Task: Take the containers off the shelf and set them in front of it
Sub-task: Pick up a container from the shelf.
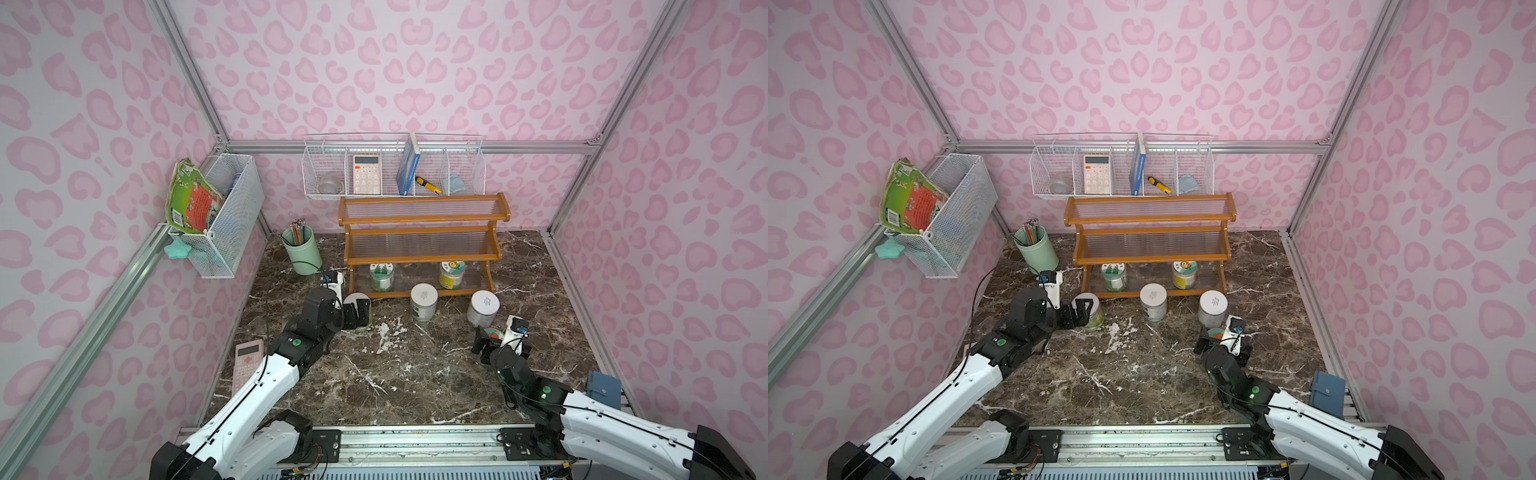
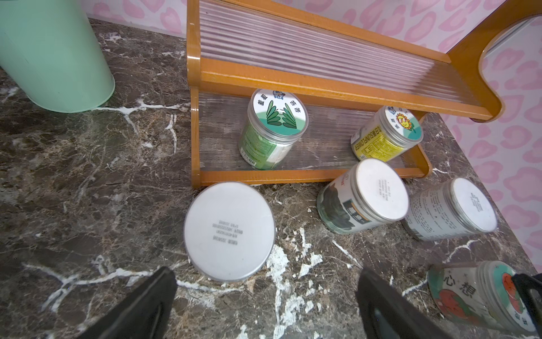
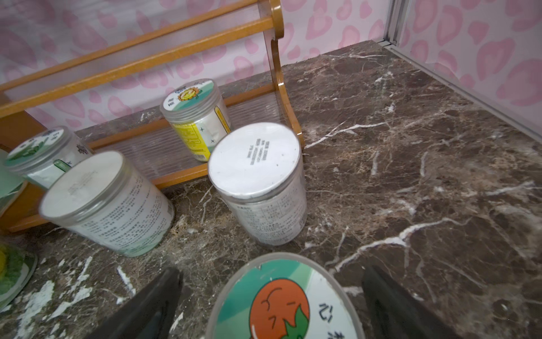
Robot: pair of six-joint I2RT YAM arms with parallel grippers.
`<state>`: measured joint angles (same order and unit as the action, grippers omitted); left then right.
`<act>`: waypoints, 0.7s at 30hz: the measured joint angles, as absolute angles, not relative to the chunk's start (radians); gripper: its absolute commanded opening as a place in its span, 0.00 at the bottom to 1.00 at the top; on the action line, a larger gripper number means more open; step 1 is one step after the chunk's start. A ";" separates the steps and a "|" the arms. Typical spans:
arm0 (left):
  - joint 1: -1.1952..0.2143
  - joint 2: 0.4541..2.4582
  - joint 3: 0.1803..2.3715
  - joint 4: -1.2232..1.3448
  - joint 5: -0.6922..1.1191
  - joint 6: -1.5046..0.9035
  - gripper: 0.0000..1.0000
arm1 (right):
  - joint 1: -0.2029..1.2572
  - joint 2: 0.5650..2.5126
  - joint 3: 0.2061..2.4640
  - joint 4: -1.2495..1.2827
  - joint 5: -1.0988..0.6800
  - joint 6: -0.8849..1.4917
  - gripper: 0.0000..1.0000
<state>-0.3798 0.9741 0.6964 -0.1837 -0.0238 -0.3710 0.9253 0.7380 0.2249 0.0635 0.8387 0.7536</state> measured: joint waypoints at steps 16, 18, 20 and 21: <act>-0.380 0.993 0.713 -0.204 -0.016 -0.376 1.00 | 0.681 0.900 0.558 0.049 0.514 0.456 0.99; -0.380 0.988 0.715 -0.215 -0.016 -0.379 0.99 | 0.620 0.952 0.613 0.069 0.417 0.422 0.99; -0.380 0.983 0.717 -0.223 -0.016 -0.386 1.00 | 0.562 1.010 0.667 0.079 0.316 0.393 0.99; -0.380 0.981 0.718 -0.225 -0.015 -0.386 0.99 | 0.535 1.043 0.694 0.081 0.260 0.381 0.99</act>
